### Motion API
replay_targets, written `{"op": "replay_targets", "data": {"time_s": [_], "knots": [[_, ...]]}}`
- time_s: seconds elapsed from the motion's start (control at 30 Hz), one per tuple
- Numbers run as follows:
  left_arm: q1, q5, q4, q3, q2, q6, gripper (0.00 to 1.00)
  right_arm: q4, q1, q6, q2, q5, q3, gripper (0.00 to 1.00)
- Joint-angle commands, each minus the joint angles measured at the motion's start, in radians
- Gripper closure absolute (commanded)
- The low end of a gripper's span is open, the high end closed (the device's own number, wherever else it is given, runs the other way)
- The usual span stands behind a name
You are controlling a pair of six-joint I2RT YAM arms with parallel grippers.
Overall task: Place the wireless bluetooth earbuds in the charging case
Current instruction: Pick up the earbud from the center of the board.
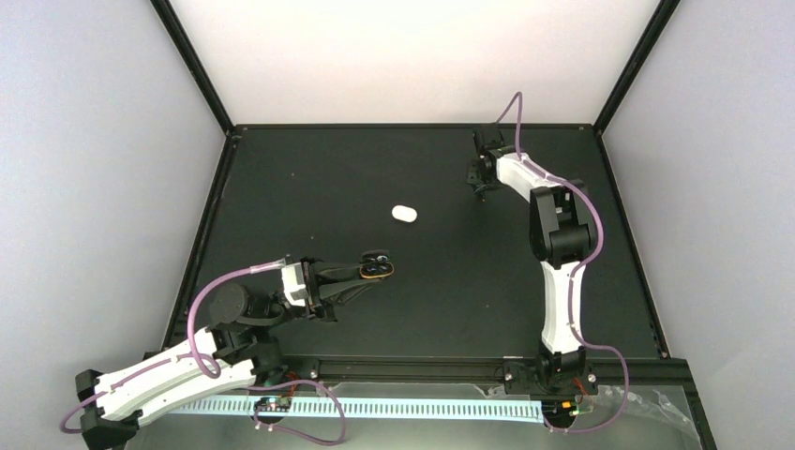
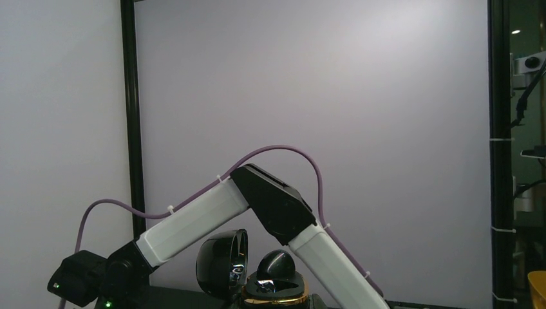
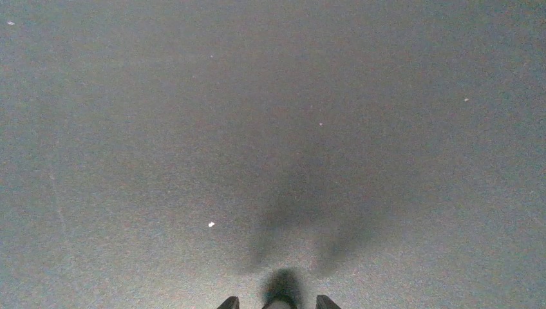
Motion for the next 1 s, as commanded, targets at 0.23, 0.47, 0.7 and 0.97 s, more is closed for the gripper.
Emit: {"op": "replay_targets", "data": {"time_s": [0.23, 0.47, 0.7, 0.97], "knots": [[0.002, -0.011, 0.030, -0.004, -0.008, 0.021, 0.98, -0.143, -0.003, -0.009, 0.076, -0.022, 0.118, 0.76], [0.002, -0.010, 0.026, -0.005, -0.015, 0.021, 0.98, -0.156, -0.003, -0.009, 0.071, -0.029, 0.110, 0.85], [0.001, -0.004, 0.025, -0.006, -0.021, 0.010, 0.98, -0.173, -0.003, -0.009, 0.063, -0.032, 0.097, 0.87], [0.001, 0.009, 0.038, -0.006, -0.020, 0.003, 0.98, -0.164, -0.002, 0.004, -0.007, -0.040, 0.009, 0.89]]}}
